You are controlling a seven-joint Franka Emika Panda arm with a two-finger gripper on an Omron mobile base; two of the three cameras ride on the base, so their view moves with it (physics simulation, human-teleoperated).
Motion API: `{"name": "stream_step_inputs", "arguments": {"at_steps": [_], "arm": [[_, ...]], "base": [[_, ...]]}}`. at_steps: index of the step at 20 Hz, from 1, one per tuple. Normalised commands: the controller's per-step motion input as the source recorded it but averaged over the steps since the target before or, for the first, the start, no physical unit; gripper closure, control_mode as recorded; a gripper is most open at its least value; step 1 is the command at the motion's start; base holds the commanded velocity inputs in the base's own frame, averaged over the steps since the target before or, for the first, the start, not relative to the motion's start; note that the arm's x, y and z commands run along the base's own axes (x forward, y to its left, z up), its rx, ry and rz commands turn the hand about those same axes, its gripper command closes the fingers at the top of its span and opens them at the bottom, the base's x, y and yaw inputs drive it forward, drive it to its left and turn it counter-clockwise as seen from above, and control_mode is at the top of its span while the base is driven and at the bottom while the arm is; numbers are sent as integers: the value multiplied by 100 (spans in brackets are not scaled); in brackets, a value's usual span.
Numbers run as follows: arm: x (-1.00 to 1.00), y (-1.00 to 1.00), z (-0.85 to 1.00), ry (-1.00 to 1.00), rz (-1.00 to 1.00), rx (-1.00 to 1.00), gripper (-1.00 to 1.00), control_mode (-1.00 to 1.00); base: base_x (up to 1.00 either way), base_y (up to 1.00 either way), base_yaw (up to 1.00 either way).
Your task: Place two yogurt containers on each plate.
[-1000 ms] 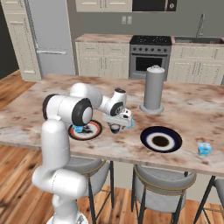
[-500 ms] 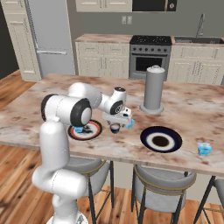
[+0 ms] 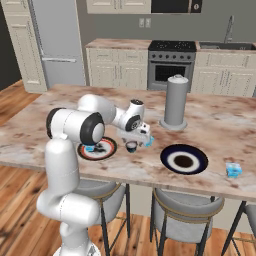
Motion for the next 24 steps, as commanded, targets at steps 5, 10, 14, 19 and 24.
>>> {"name": "stream_step_inputs", "arguments": {"at_steps": [5, 10, 14, 19, 24], "arm": [[0, 0, -21, 0, 0, 0, -100, -100], [0, 0, 0, 0, 0, 0, -100, -100], [0, 0, -2, 0, 0, 0, -100, -100], [-3, 0, -8, 0, 0, 0, -100, -100], [-2, 1, -6, 0, 0, 0, -100, -100]], "base": [[0, 0, 0], [0, 0, 0], [0, 0, 0], [0, 0, 0], [0, 0, 0]]}}
